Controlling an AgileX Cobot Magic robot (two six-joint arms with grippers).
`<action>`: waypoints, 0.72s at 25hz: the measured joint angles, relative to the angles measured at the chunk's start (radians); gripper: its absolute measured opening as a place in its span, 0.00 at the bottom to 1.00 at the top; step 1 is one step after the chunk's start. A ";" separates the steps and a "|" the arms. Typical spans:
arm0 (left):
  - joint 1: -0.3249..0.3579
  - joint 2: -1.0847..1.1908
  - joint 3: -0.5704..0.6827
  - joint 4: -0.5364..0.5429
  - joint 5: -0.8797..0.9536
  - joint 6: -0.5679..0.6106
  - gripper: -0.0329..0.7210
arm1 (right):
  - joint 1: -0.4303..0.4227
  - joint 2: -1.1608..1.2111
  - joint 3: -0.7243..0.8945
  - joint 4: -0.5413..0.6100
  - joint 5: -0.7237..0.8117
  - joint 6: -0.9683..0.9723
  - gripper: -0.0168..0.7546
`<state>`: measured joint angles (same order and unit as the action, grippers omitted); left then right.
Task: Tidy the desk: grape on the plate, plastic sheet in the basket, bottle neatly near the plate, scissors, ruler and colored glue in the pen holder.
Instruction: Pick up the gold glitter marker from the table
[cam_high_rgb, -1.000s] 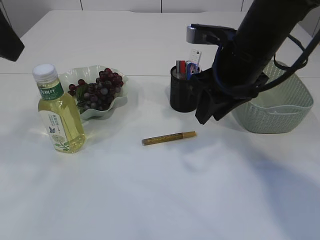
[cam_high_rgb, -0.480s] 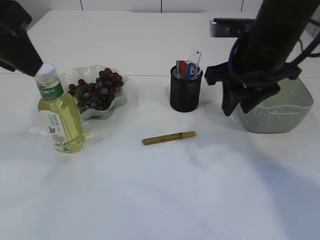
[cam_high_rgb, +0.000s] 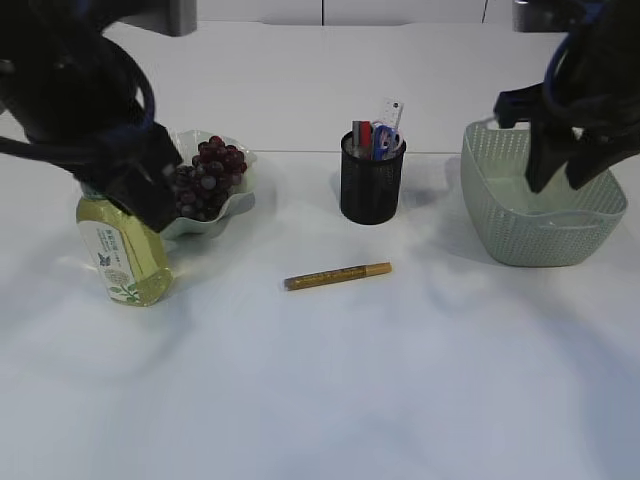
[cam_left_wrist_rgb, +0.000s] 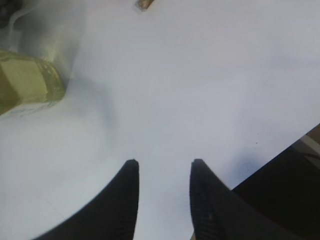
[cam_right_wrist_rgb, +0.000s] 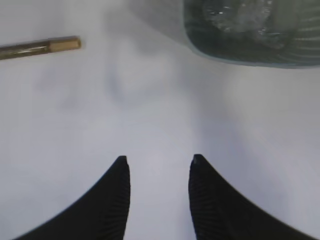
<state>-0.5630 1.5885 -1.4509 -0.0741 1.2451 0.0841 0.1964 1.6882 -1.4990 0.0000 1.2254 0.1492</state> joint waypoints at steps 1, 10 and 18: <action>0.000 0.022 -0.014 -0.007 0.000 0.025 0.38 | -0.030 0.000 0.000 0.000 0.000 -0.002 0.44; 0.000 0.338 -0.246 -0.013 -0.006 0.287 0.38 | -0.246 0.000 0.000 0.008 0.002 -0.014 0.38; -0.050 0.638 -0.500 -0.010 -0.011 0.477 0.38 | -0.270 0.000 0.000 0.124 0.002 -0.060 0.38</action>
<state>-0.6135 2.2264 -1.9505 -0.0836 1.2337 0.5614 -0.0735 1.6882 -1.4990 0.1241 1.2276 0.0890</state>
